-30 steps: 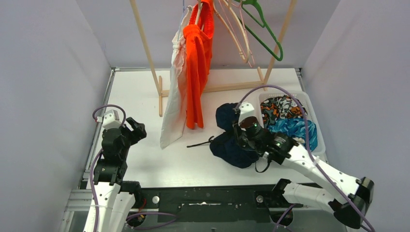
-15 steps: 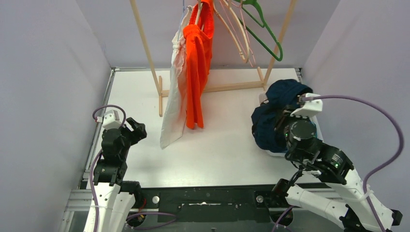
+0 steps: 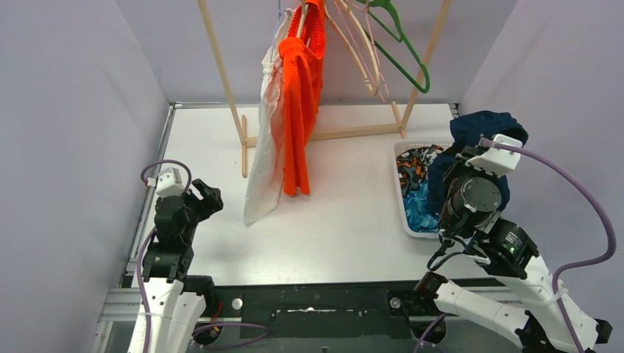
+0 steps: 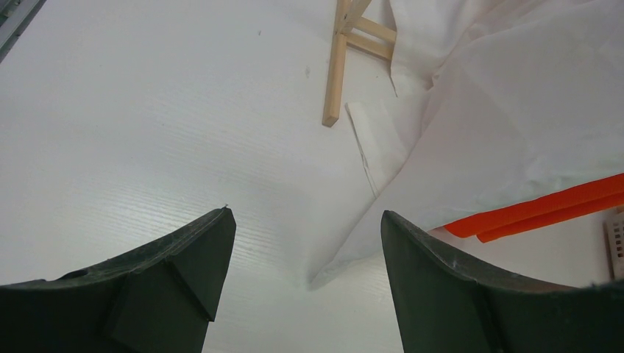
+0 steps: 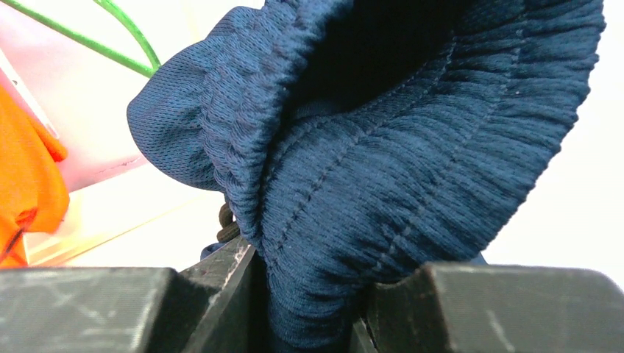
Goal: Remove the shorts from the hanger
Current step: Place the shorts in the basket.
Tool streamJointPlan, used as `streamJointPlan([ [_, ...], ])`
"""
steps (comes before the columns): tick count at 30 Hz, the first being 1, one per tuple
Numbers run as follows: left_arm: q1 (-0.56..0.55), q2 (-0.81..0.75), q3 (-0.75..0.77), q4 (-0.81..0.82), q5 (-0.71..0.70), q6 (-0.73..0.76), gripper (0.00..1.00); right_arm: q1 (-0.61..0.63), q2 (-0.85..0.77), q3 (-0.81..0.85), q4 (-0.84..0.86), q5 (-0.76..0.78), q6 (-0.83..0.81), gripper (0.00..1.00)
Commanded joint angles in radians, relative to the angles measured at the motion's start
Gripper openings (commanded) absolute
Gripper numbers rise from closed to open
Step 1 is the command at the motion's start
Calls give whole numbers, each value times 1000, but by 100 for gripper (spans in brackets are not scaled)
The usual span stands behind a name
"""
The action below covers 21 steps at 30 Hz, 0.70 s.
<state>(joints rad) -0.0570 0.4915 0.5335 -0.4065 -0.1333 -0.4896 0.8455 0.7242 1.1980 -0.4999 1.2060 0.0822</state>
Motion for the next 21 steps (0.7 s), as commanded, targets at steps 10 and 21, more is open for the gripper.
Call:
streamJointPlan([
  [10, 5, -15, 9, 65, 14, 13, 72, -715, 241, -4, 24, -733, 184, 0],
  [21, 6, -13, 10, 63, 7, 12, 72, -1010, 502, 342, -66, -1136, 248, 0],
])
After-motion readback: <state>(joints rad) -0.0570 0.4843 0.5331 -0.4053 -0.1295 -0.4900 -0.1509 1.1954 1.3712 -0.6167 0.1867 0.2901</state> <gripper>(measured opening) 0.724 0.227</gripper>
